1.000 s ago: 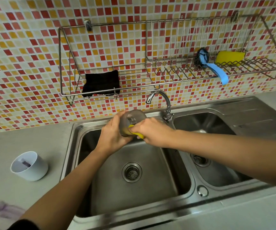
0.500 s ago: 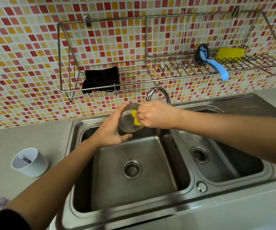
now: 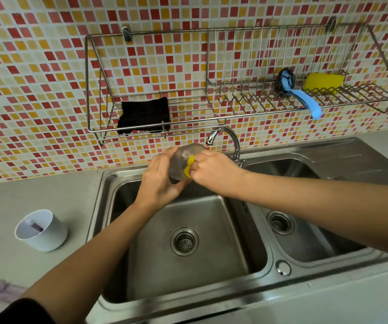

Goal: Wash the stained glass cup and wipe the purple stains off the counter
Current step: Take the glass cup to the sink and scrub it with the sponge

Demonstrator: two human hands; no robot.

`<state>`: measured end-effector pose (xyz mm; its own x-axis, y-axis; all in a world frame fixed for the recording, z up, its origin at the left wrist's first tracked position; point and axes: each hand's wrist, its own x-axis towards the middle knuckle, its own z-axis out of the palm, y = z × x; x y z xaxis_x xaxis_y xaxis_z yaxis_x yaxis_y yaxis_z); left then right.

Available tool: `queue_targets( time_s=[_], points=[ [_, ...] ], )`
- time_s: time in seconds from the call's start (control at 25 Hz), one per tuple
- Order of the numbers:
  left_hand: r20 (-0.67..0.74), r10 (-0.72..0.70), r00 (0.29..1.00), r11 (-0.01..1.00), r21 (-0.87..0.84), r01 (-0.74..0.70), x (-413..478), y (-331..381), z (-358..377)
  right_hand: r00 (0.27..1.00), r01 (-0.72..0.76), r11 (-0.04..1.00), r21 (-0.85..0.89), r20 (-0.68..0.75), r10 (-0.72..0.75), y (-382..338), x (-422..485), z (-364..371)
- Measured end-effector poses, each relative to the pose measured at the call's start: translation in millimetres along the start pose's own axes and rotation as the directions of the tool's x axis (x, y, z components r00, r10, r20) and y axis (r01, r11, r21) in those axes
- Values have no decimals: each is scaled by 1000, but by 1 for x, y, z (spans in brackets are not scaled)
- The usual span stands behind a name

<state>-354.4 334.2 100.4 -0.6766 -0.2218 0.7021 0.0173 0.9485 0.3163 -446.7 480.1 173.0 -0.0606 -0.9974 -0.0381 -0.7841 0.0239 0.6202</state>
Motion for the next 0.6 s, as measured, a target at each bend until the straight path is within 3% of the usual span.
queue_targets(
  time_s=[0.12,0.24,0.32,0.48,0.56,0.6],
  points=[
    [49,-98,994,988,-118,103,7,6,-4,991,120,992,-30,-56,-121,16,4,3],
    [390,-72,918,952,-247,180,15,-8,-19,955,269,952,-146,-88,-284,36,1,6],
    [511,-34,859,939,-278,203,17,-11,-21,938,325,934,-150,-74,-338,37,1,-1],
    [399,17,917,959,-266,98,13,-5,-10,948,308,948,-82,-53,-312,26,1,4],
    [298,9,955,983,-180,47,7,-4,-3,985,169,986,6,-41,-168,13,1,8],
    [248,-7,969,988,-151,46,4,-4,0,998,62,988,140,-1,-62,8,1,5]
  ],
)
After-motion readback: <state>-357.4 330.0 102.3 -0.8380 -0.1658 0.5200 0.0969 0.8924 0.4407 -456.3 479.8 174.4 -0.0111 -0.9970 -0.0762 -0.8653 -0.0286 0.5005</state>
